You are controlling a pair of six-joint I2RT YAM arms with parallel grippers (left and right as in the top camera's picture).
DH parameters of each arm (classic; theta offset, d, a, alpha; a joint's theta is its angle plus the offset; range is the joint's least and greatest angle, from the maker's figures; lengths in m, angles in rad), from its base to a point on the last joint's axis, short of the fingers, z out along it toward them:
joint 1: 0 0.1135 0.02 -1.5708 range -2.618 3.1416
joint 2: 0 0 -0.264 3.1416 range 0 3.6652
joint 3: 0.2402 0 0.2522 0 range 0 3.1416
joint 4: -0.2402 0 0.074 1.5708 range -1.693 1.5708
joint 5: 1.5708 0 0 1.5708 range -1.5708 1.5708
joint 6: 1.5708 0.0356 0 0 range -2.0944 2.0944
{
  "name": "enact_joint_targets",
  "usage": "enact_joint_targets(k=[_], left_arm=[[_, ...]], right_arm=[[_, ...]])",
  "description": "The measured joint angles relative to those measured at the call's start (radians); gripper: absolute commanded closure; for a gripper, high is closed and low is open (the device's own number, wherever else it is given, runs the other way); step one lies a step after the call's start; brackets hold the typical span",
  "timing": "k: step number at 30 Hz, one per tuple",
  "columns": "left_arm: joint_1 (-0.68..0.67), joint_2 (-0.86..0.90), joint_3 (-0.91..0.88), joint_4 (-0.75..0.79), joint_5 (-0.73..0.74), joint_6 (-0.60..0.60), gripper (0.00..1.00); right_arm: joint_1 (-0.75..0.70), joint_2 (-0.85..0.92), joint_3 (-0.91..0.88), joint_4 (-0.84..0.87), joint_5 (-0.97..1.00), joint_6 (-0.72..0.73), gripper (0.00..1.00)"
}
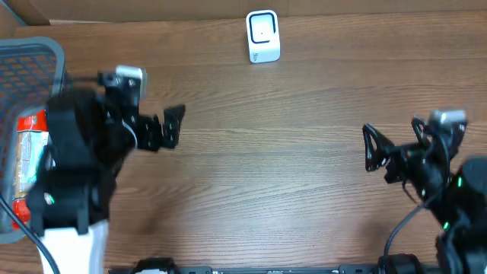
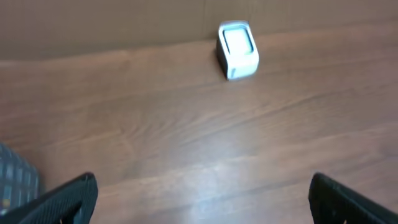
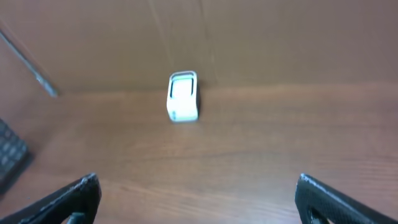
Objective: Scan the item barcode
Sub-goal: 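Raise the left arm over the basket and the right arm forward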
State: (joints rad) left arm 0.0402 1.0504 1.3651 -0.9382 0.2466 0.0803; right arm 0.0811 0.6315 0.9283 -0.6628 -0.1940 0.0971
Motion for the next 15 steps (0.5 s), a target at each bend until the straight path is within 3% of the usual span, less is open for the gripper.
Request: enact_joint_targets(k=[2,6,15], left_arm=[[0.0,0.149,0.242,-0.19,0.023,0.0,0.01],[0.0,0.298,0.477,-0.298,0.091,0.0,0.0],[0.006,0.364,0.494,-0.289,0.096,-0.017,0.0]], right_arm=[[0.0,0.14,0.149,-0.141,-0.018,-0.007,0.0],[0.0,0.34,0.349,-0.316,-0.028,-0.013,0.0],[0.001,0.559,0.379,-0.35,-0.116,-0.014,0.0]])
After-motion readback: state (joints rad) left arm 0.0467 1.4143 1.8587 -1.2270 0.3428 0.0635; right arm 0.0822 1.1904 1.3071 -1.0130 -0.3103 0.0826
